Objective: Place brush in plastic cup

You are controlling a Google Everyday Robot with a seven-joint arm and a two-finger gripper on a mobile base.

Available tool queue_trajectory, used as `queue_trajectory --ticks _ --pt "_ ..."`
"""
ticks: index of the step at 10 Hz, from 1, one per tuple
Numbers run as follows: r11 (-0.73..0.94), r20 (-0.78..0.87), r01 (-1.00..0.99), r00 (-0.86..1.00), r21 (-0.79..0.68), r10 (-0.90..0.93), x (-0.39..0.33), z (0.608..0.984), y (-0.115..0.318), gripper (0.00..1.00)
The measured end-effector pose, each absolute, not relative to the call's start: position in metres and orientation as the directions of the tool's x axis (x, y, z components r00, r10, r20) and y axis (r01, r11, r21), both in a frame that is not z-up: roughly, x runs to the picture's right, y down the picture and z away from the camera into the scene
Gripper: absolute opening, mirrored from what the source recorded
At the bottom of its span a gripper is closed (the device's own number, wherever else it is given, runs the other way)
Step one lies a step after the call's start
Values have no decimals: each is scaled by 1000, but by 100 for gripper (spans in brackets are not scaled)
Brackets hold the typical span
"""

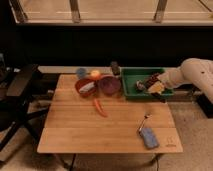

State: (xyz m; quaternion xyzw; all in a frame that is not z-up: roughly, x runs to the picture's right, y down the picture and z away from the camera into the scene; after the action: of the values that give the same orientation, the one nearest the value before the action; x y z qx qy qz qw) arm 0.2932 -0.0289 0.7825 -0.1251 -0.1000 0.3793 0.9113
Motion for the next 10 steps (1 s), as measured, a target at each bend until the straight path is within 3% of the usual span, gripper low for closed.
queue_trajectory --ticks 5,10 --pt "651 71 -696 665 -302 744 286 831 -44 65" --pt "649 71 -697 663 -306 746 287 833 -44 65"
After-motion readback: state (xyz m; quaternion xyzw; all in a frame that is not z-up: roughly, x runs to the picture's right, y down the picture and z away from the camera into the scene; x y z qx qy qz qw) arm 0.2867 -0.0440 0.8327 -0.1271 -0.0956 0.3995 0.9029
